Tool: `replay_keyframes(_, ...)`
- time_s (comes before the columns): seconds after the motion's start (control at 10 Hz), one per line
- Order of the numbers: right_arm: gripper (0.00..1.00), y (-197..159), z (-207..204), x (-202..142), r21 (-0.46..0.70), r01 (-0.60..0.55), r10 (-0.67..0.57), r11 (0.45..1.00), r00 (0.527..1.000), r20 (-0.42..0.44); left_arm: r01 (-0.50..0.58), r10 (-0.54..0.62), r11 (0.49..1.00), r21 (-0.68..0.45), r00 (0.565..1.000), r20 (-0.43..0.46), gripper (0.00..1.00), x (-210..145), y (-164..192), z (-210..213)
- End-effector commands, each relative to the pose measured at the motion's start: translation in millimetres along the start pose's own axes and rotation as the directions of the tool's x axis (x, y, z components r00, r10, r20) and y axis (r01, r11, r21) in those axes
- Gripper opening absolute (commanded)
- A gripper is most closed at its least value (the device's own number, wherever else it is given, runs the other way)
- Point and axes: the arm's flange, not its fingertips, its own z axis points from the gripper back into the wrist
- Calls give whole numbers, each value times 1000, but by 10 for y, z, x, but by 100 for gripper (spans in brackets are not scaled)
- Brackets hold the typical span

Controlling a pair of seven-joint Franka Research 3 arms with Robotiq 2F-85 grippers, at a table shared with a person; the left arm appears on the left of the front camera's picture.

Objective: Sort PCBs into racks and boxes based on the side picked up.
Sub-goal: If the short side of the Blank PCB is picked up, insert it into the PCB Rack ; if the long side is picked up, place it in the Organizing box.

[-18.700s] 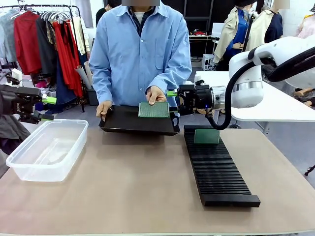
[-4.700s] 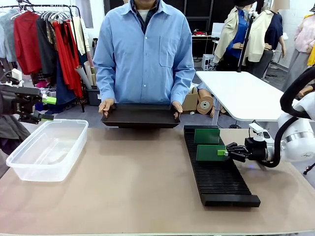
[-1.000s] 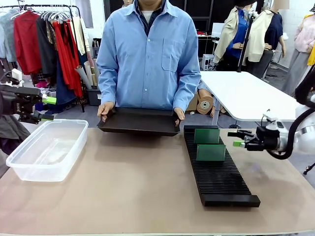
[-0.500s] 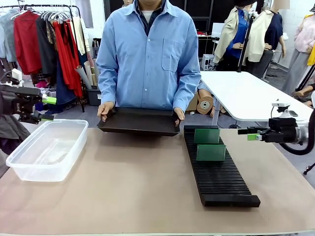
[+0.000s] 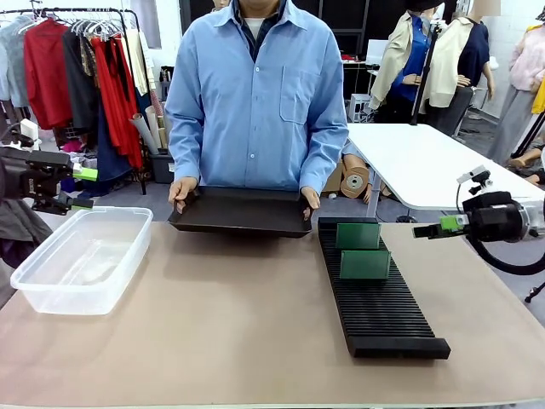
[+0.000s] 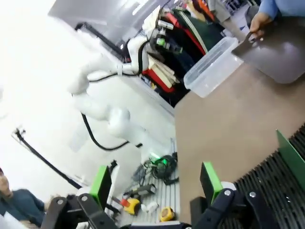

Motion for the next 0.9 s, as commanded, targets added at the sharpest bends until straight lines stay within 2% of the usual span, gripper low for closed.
replay_keyframes(0.0,100,194,-105,57,-89,83,-75,992,992,98,3,-3,1000,-3,1000,1,100,-6,-19,7)
replay_keyframes(0.3,100,328,-116,59,-192,205,-183,960,975,125,3,-3,1000,-3,1000,1,100,-6,-19,7)
replay_keyframes(0.5,100,343,-126,150,-159,304,-286,939,950,125,3,-3,1000,-3,1000,1,100,-6,-19,7)
replay_keyframes(0.8,100,341,-162,239,-120,378,-363,918,923,130,3,-3,1000,-3,1000,1,100,-6,-19,7)
